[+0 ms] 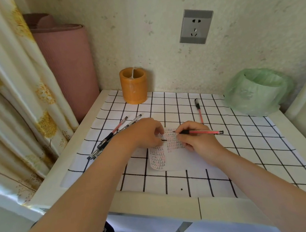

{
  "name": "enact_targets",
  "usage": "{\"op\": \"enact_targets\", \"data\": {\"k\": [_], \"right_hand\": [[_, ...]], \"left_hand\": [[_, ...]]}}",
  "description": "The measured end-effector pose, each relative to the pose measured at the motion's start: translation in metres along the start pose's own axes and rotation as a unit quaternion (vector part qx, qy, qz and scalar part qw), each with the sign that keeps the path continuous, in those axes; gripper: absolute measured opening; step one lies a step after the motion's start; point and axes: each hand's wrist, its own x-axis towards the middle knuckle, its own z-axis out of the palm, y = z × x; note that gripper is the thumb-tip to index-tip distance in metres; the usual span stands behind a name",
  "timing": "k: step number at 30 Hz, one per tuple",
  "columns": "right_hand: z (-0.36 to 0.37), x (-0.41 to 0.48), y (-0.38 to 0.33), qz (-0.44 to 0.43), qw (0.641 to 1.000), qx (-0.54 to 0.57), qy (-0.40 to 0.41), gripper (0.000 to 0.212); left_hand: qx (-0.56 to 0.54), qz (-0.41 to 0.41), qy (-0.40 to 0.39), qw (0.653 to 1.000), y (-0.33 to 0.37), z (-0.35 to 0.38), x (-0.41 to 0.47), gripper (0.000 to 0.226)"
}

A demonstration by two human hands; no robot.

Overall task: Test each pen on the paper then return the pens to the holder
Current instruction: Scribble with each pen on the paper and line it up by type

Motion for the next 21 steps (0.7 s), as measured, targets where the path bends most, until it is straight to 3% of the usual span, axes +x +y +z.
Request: {"op": "enact_targets", "data": {"k": [5, 12, 14, 16, 19, 21], "right_hand": [[-0.005, 0.001, -0.004, 0.018, 0.997, 0.064, 0.027, 0.033], [-0.015, 0.003, -0.021, 0.072, 0.976, 0.204, -0.007, 0.039], [-0.017, 0.003, -0.025, 0.055, 0.986, 0.153, -0.017, 0.037], [-0.019, 0.005, -0.025, 0.02, 1.0, 0.016, -0.006, 0.032], [-0.02, 0.008, -0.021, -0.041, 0.974, -0.22, 0.026, 0.027], [-0.02, 0.007, -0.018, -0.058, 0.955, -0.288, 0.024, 0.019]], "left_hand": [[0.021, -0.01, 0.018, 1.0, -0.003, -0.002, -0.004, 0.02], [-0.014, -0.009, 0.056, 0.998, -0.001, -0.005, -0.007, 0.018], [-0.031, -0.01, 0.071, 0.997, -0.003, -0.006, -0.007, 0.017], [-0.04, -0.009, 0.088, 0.995, -0.003, -0.005, -0.008, 0.016], [-0.05, -0.009, 0.104, 0.993, -0.003, -0.005, -0.008, 0.015], [-0.054, -0.007, 0.108, 0.993, -0.002, -0.005, -0.009, 0.014]]}}
